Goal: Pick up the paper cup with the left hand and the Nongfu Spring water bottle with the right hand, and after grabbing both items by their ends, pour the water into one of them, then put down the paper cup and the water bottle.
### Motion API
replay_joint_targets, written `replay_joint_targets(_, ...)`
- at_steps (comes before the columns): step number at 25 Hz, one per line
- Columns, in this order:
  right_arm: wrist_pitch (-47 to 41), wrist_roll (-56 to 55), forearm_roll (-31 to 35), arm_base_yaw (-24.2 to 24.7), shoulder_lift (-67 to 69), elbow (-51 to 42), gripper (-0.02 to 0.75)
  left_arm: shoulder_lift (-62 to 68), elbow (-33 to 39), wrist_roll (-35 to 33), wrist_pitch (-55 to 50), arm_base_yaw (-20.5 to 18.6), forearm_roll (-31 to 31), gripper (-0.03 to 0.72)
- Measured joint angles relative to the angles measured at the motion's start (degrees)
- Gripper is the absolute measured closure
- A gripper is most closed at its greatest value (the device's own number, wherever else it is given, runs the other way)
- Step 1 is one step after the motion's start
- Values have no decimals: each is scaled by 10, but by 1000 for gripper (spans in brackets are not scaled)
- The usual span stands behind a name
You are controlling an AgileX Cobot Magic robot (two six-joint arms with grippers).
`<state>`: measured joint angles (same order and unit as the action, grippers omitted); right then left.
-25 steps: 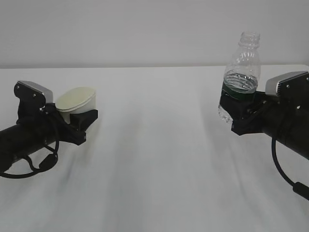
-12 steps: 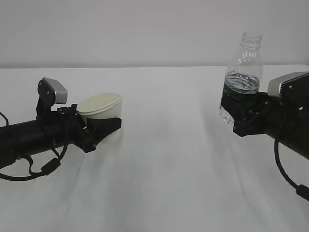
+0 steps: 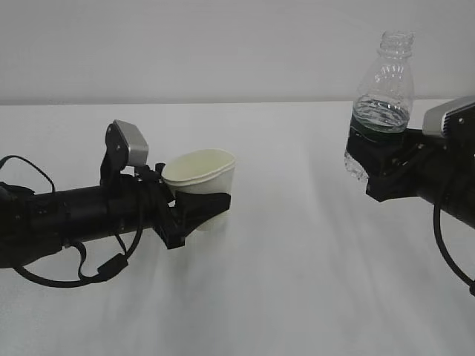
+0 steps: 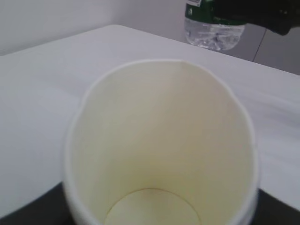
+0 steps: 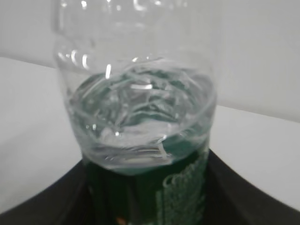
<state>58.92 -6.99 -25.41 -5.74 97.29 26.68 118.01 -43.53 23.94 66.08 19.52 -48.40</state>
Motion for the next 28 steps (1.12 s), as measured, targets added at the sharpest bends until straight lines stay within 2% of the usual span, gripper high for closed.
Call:
replay_joint_targets(5, -43, 0, -2, 0, -32, -1, 328, 18, -5, 1, -5, 17, 0, 269)
replay_joint_targets(12, -84, -13, -5, 0, -66, -3, 328, 19, -6, 1, -10, 22, 0, 269)
replay_joint_targets(28, -118, -34, -19, 0, -156, -80, 328, 21, -20, 4, -11, 36, -37, 270)
